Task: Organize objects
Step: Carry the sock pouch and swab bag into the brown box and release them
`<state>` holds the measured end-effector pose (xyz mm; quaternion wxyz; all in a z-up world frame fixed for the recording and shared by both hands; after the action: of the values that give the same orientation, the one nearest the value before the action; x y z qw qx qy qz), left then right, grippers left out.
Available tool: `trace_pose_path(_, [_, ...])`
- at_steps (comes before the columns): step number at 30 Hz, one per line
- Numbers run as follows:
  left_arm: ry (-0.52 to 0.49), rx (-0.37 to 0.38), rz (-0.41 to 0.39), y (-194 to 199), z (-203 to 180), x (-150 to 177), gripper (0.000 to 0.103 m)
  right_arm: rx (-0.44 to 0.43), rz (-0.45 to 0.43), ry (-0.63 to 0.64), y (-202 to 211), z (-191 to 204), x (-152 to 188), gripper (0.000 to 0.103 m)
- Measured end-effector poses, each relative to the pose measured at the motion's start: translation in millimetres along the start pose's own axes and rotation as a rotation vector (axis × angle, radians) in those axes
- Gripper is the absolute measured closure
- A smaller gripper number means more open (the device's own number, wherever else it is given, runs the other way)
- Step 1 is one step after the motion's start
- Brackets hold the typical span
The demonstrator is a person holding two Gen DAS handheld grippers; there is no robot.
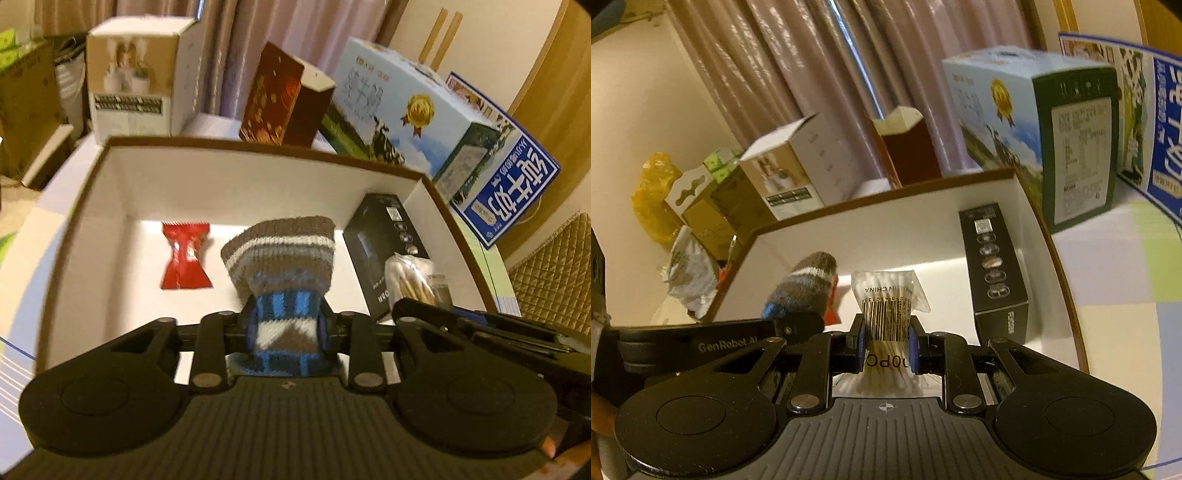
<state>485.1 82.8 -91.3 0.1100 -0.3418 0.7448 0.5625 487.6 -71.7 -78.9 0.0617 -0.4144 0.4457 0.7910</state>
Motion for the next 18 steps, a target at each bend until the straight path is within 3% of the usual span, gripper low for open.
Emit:
trace_pose_path(13, [-0.049,-0.048,0.034,-8.7,13.6,-1.0,0.047,0.013,0.063,-0.014,-21.2,-8.6,8.6,0.084])
trace_pose_path(18, [-0.058,-0.061,0.034,-6.6,16.7,-3.1,0.041,0.021,0.047,0.024,-25.3,-5.8,3.7,0.081])
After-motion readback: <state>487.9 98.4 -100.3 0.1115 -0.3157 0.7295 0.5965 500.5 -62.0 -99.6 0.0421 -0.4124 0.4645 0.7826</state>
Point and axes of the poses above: each gripper's, at about its wrist camera, not at the fingertips, and y roughly against the way its jaws point, z to its left, x to its underside, the point moved 2 cm from there along -y, roughly the way its jaws point, and after that the axes turned 9 degrees about y, right-handed, at the moved point
